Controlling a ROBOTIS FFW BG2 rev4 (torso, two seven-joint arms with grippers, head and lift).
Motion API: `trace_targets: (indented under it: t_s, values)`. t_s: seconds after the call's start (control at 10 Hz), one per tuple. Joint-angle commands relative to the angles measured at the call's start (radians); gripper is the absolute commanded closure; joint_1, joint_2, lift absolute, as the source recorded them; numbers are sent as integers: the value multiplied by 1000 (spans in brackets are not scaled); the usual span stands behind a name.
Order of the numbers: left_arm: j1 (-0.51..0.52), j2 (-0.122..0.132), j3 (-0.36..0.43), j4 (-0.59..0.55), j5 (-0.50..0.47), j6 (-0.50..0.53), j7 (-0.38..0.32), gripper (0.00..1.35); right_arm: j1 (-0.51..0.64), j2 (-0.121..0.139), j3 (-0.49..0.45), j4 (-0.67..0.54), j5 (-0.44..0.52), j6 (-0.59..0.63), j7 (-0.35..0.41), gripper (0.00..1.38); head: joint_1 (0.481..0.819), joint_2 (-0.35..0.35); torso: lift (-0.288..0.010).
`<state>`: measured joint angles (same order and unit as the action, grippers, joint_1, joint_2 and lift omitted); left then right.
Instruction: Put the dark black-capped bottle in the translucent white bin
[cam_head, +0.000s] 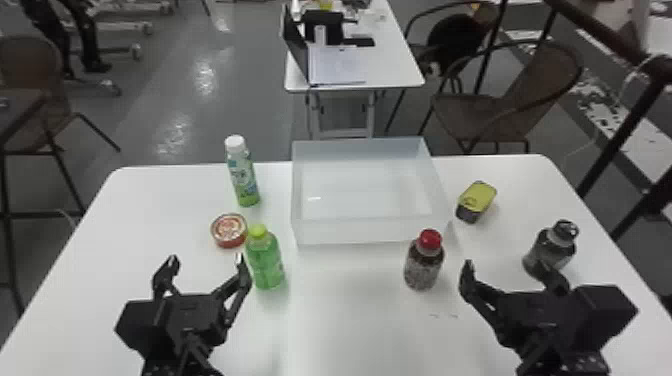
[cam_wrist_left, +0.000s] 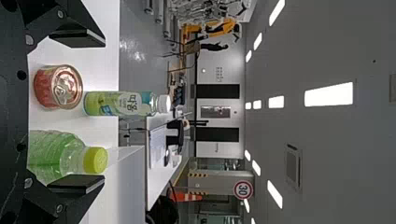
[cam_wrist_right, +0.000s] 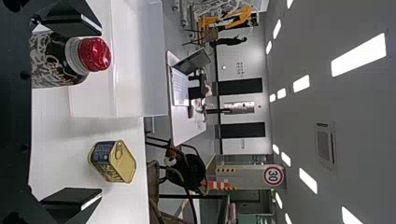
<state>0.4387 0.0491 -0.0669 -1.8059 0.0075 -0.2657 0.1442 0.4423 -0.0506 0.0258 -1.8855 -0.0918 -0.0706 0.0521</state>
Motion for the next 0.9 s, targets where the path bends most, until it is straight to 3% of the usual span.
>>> trace_targets:
  t_s: [0.0,0.5,0.6,0.8]
  values:
    - [0,0,1,0,3,-1,0,256,0,0,0,0,0,0,0,84,695,21,-65]
    - [-1,0,-1,0,2,-1,0,260,-2,0,0,0,9,-3,-1,84,695,22,-65]
    - [-1,0,-1,0,2,-1,0,260,-4,0,-1,-4,10,-3,-31,84,695,22,-65]
    - [-3,0,-1,0,5,-1,0,260,13,5,-15,14,-20,-54,-173,84,695,-6,-65]
